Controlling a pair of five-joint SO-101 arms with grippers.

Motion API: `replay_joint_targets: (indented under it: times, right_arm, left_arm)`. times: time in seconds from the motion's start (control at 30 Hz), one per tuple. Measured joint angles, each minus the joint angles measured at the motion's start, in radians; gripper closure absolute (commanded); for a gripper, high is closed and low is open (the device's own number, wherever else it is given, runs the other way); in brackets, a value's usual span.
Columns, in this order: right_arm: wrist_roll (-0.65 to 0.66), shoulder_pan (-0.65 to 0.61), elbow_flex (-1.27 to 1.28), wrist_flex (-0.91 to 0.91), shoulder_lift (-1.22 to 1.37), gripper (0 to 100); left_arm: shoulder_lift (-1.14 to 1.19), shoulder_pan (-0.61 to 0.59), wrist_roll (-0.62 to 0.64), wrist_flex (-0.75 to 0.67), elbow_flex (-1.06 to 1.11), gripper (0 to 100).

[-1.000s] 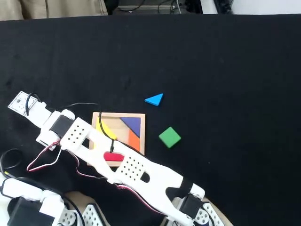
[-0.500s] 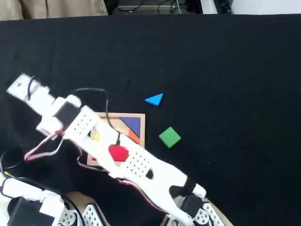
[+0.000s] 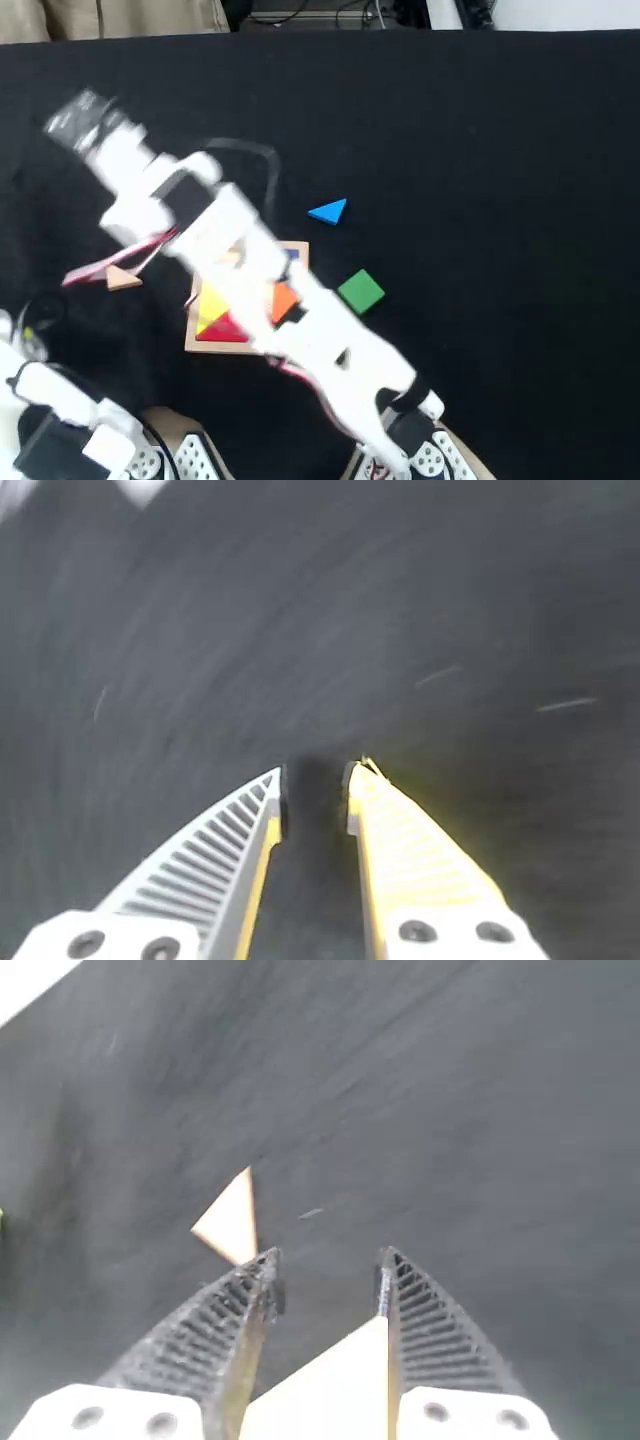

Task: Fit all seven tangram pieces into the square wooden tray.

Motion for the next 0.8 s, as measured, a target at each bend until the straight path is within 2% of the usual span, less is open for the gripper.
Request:
replay_joint_targets:
  times: [0.13, 0.33, 0.47, 0.57, 0.7, 0.8]
  right_arm:
    - [0.000, 0.152, 0.026, 0.000, -0.183, 84.7]
    - [0.000, 0.324, 0.336, 0.000, -0.471, 84.7]
    - [0.000, 0.430, 0.592, 0.000, -0.663, 84.4]
    - [0.000, 0.529, 0.789, 0.000, -0.787, 84.3]
    - [0.000, 0.660, 1.071, -0.009, -0.876, 84.2]
    - [0.021, 0.713, 1.290, -0.078, -0.904, 84.2]
  left_arm:
    - [0.000, 0.163, -0.146, 0.055, -0.160, 87]
    - [0.002, 0.443, -0.407, 0.379, -0.491, 87]
    - [0.002, 0.598, -0.651, 0.523, -0.647, 87]
    - [0.002, 0.647, -0.902, 0.603, -0.698, 86]
    - [0.003, 0.674, -1.217, 0.658, -0.704, 76]
    - [0.012, 0.694, -1.261, 0.701, -0.704, 76]
